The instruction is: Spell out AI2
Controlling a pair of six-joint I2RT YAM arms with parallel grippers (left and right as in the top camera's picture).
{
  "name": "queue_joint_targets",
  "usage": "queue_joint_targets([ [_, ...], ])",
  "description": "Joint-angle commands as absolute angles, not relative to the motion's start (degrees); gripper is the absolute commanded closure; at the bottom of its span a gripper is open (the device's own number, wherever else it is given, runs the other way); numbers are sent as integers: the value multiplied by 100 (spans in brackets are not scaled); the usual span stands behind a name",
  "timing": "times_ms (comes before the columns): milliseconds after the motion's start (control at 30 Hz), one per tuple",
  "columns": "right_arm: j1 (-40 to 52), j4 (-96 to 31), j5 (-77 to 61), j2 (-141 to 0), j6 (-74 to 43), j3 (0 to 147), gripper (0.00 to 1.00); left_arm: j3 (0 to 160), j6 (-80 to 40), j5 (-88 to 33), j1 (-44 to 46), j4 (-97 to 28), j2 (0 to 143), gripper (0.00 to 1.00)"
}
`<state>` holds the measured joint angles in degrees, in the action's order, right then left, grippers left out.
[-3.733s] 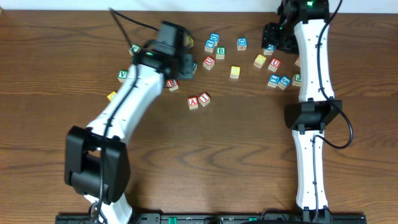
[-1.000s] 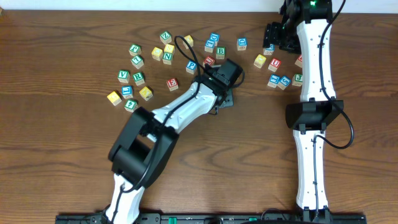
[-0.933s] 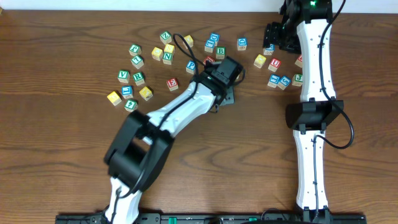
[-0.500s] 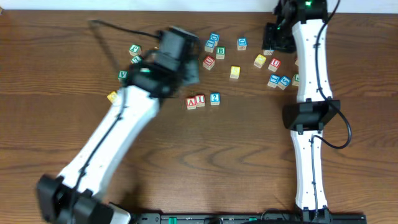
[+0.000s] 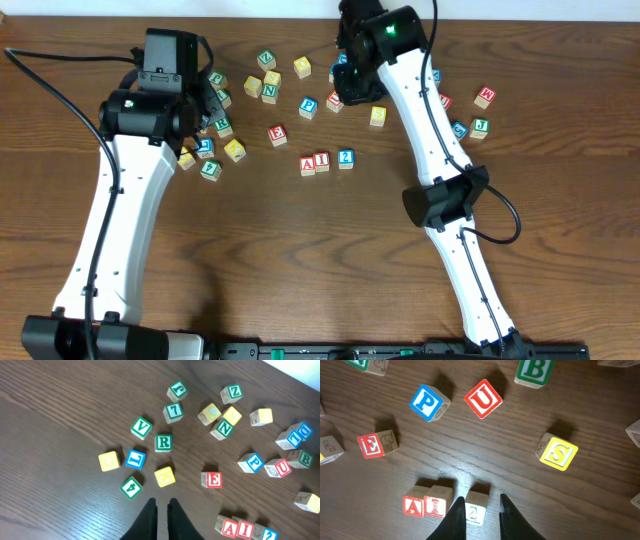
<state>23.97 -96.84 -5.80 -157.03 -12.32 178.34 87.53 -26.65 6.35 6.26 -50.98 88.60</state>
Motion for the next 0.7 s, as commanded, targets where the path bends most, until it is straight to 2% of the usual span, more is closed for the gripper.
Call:
queue_joint_targets([
  [0,2606,-9695,-624,-15480,-1149,17919,84,8849,-2508,705,290,-5096,8755,92],
  [133,2965,-9730,-657,-15482,-1146,17843,92,8849,-2508,705,-119,-5098,8755,91],
  [200,3186,-9730,-655,-15482,-1140,17692,99,8847,-2506,711,-349,-5100,8755,75],
  [300,3581,-9684,-646,-15482,-1144,17159,99,8847,-2508,711,-707,-5098,8755,60],
  [667,4204,-9168,-635,-15482,-1059,16013,99,8840,-2510,707,-941,-5199,8761,59],
])
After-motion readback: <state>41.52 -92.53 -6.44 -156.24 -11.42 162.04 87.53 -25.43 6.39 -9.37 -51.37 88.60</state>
